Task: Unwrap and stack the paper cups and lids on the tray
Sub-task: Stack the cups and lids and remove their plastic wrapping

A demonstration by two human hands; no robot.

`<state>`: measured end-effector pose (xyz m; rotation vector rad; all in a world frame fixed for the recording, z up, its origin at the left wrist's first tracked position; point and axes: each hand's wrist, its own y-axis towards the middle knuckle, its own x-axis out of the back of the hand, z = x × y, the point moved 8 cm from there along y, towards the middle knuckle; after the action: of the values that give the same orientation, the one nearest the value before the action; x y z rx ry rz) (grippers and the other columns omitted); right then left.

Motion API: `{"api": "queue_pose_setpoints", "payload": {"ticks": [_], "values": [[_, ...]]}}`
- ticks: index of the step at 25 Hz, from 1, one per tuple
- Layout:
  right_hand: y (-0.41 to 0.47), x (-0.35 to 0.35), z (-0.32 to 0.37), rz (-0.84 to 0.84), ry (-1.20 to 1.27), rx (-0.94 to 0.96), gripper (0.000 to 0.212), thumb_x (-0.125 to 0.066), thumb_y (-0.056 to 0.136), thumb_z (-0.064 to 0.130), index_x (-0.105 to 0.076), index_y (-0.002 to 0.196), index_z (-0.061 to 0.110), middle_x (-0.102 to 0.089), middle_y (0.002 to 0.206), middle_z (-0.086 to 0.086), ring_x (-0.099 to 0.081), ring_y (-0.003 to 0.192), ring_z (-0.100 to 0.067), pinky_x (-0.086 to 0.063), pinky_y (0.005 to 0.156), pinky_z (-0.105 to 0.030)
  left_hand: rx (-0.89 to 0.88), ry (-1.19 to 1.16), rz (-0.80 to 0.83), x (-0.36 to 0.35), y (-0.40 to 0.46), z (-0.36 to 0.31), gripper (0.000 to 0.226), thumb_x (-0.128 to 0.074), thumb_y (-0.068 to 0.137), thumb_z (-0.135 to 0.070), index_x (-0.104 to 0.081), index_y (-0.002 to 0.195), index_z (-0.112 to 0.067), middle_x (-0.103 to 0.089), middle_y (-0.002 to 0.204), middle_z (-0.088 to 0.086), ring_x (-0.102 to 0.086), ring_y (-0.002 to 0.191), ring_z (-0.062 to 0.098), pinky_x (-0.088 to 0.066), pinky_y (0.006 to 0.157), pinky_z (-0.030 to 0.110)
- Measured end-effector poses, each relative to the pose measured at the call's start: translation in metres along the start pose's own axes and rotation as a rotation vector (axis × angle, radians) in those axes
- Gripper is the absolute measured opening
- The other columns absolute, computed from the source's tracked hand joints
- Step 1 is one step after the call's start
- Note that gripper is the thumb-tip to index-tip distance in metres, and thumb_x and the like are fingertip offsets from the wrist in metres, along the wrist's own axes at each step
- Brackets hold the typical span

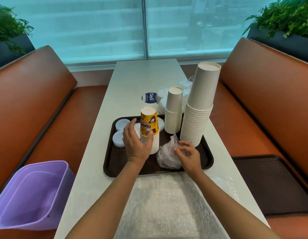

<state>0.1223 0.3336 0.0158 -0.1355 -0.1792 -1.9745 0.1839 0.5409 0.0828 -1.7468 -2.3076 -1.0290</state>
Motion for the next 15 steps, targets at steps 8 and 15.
{"api": "queue_pose_setpoints", "payload": {"ticks": [8, 15], "values": [[0.001, 0.040, 0.026, -0.327, 0.781, -0.206, 0.020, -0.055, 0.092, 0.003, -0.060, 0.074, 0.011, -0.063, 0.066, 0.005, -0.057, 0.072, -0.014, -0.047, 0.067, -0.027, 0.540, -0.275, 0.269, -0.018, -0.072, 0.011, 0.071, -0.061, 0.082, -0.050, -0.033, 0.142, -0.022, -0.040, 0.140, 0.007, -0.043, 0.125, 0.020, -0.039, 0.099, 0.030], [-0.011, 0.047, 0.038, -0.310, 1.139, -0.351, 0.016, -0.042, 0.097, 0.011, -0.056, 0.091, 0.008, -0.061, 0.093, -0.005, -0.064, 0.089, -0.018, -0.058, 0.065, -0.030, 1.055, -0.851, 0.467, -0.040, -0.108, -0.023, 0.045, -0.052, 0.093, -0.036, -0.047, 0.132, -0.015, -0.061, 0.112, 0.004, -0.058, 0.099, 0.023, -0.044, 0.089, 0.041]]}}
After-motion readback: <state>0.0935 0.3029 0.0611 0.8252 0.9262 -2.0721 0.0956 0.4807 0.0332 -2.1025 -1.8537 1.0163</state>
